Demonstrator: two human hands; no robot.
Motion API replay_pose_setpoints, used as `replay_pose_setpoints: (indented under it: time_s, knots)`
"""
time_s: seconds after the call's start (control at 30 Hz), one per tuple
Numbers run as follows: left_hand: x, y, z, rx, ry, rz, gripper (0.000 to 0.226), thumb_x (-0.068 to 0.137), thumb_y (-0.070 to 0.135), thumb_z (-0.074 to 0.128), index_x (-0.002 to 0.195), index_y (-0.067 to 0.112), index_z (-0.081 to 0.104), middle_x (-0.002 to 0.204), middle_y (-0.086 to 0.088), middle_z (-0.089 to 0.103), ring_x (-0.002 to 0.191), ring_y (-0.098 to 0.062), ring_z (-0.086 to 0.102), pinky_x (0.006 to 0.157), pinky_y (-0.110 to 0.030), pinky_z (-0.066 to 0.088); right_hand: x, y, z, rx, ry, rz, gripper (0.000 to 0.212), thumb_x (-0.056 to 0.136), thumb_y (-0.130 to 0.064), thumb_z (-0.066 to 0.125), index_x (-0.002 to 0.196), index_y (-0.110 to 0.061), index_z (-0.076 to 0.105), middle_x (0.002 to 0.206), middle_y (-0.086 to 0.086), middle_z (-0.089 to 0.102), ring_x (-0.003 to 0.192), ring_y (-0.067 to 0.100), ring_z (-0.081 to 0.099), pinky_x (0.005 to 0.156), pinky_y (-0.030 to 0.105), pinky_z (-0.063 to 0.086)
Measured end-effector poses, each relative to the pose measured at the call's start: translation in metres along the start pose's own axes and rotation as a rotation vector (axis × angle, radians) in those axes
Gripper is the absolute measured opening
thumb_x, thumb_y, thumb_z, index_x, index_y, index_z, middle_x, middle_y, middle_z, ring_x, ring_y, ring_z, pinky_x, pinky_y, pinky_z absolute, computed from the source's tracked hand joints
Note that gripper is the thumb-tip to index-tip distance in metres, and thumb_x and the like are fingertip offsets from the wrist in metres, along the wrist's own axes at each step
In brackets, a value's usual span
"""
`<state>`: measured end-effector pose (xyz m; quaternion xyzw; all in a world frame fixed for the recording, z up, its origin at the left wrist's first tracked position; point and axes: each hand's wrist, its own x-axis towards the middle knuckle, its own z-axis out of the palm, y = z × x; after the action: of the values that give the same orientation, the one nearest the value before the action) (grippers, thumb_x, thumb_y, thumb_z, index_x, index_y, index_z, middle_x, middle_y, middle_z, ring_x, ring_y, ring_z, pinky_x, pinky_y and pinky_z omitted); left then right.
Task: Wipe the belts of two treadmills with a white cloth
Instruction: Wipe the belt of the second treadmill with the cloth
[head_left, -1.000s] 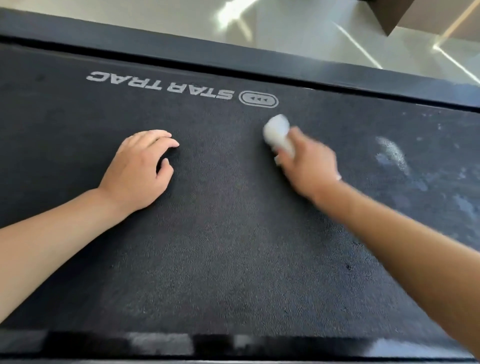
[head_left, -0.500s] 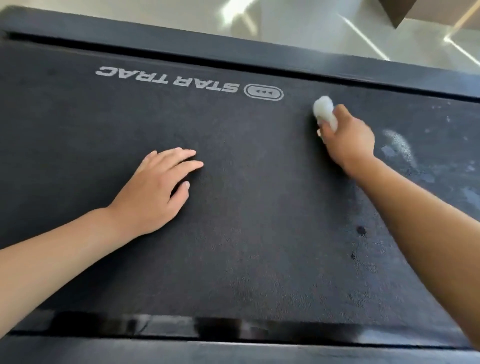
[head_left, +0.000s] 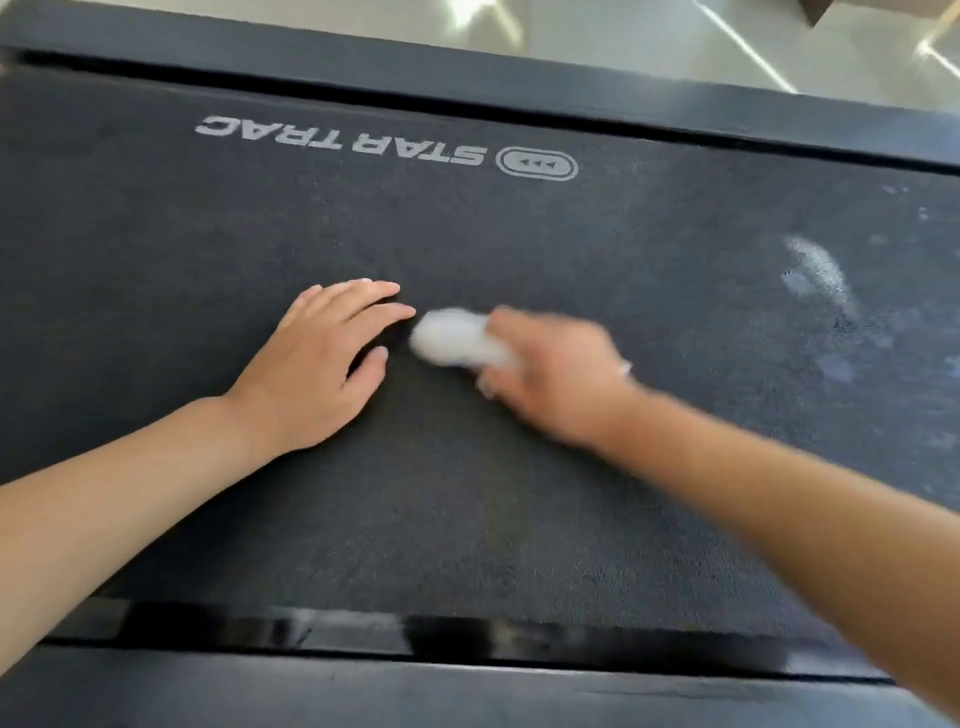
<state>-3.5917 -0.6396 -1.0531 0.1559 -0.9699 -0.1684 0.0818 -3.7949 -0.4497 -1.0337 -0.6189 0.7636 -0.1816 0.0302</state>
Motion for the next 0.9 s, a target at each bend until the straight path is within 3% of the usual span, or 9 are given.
replay_pose_setpoints:
  time_s: [0.1,0.2,0.33,0.47,0.53,0.6,0.67,0.83,0.9]
  knots:
    - [-0.006,-0.015,-0.015,0.036,-0.023,0.012,0.049,0.102,0.033,0.042,0.147,0.022,0.057,0.158,0.003,0.047,0.148,-0.021,0.039,0.125,-0.040,0.027,0.051,0.109,-0.032,-0.218,0.168,0.514,0.035,0.095,-0.048,0.056,0.115,-0.020,0.048,0.100,0.014,0.069,0.093,0.041,0.064,0.068,0.038,0.039]
    - [-0.021,-0.041,-0.031,0.044,0.007,-0.079,0.048,0.102,0.031,0.042,0.147,0.024,0.057,0.158,0.004,0.047,0.148,-0.020,0.040,0.124,-0.038,0.026,0.071,0.125,-0.033,-0.314,0.213,0.695,0.041,0.101,-0.040,0.046,0.131,-0.013,0.045,0.102,0.019,0.067,0.092,0.044,0.063,0.068,0.039,0.040]
    - [-0.026,-0.058,-0.038,0.030,0.034,-0.134,0.048,0.100,0.026,0.044,0.145,0.021,0.059,0.156,0.000,0.050,0.146,-0.023,0.042,0.123,-0.037,0.027,0.080,0.009,0.012,-0.192,0.114,0.337,0.033,0.100,-0.043,0.047,0.124,-0.021,0.050,0.100,0.005,0.068,0.092,0.036,0.066,0.068,0.039,0.042]
    - [-0.023,-0.063,-0.034,0.027,0.042,-0.115,0.049,0.095,0.022,0.046,0.142,0.018,0.061,0.153,-0.004,0.052,0.143,-0.028,0.045,0.123,-0.039,0.028,0.031,-0.144,0.056,-0.037,-0.105,-0.263,0.034,0.097,-0.036,0.053,0.126,-0.018,0.051,0.087,-0.002,0.058,0.070,0.028,0.060,0.052,0.035,0.033]
    - [-0.025,-0.067,-0.034,0.026,0.049,-0.111,0.048,0.098,0.023,0.046,0.143,0.019,0.061,0.154,-0.003,0.052,0.144,-0.026,0.044,0.124,-0.038,0.027,0.002,-0.175,0.060,0.041,-0.273,-0.521,0.028,0.096,-0.035,0.057,0.117,-0.017,0.056,0.087,0.000,0.059,0.068,0.028,0.059,0.050,0.037,0.037]
    - [-0.030,-0.070,-0.035,0.025,0.039,-0.118,0.048,0.101,0.024,0.044,0.147,0.020,0.059,0.158,0.000,0.049,0.146,-0.022,0.041,0.124,-0.031,0.023,-0.002,-0.160,0.057,0.146,-0.291,-0.638,0.021,0.095,-0.032,0.061,0.107,-0.015,0.058,0.086,0.003,0.059,0.069,0.029,0.057,0.054,0.037,0.042]
    - [-0.036,-0.072,-0.035,0.014,0.038,-0.125,0.049,0.102,0.025,0.044,0.149,0.020,0.057,0.161,0.001,0.047,0.149,-0.021,0.038,0.125,-0.030,0.020,0.028,-0.117,0.047,0.119,-0.176,-0.485,0.020,0.095,-0.034,0.060,0.103,-0.017,0.056,0.088,0.002,0.062,0.077,0.031,0.063,0.058,0.037,0.044]
    - [-0.042,-0.074,-0.033,-0.005,0.068,-0.142,0.049,0.101,0.024,0.044,0.148,0.022,0.058,0.160,0.002,0.049,0.149,-0.020,0.040,0.126,-0.032,0.022,0.141,0.046,0.003,-0.238,0.138,0.514,0.044,0.101,-0.044,0.047,0.132,-0.013,0.045,0.108,0.019,0.067,0.099,0.044,0.063,0.077,0.045,0.049]
    - [-0.042,-0.075,-0.034,-0.014,0.062,-0.140,0.049,0.101,0.025,0.043,0.147,0.022,0.058,0.160,0.003,0.048,0.150,-0.019,0.040,0.126,-0.035,0.023,0.149,0.049,0.006,-0.299,0.127,0.622,0.054,0.101,-0.043,0.047,0.144,-0.011,0.037,0.112,0.024,0.066,0.101,0.046,0.063,0.079,0.045,0.049]
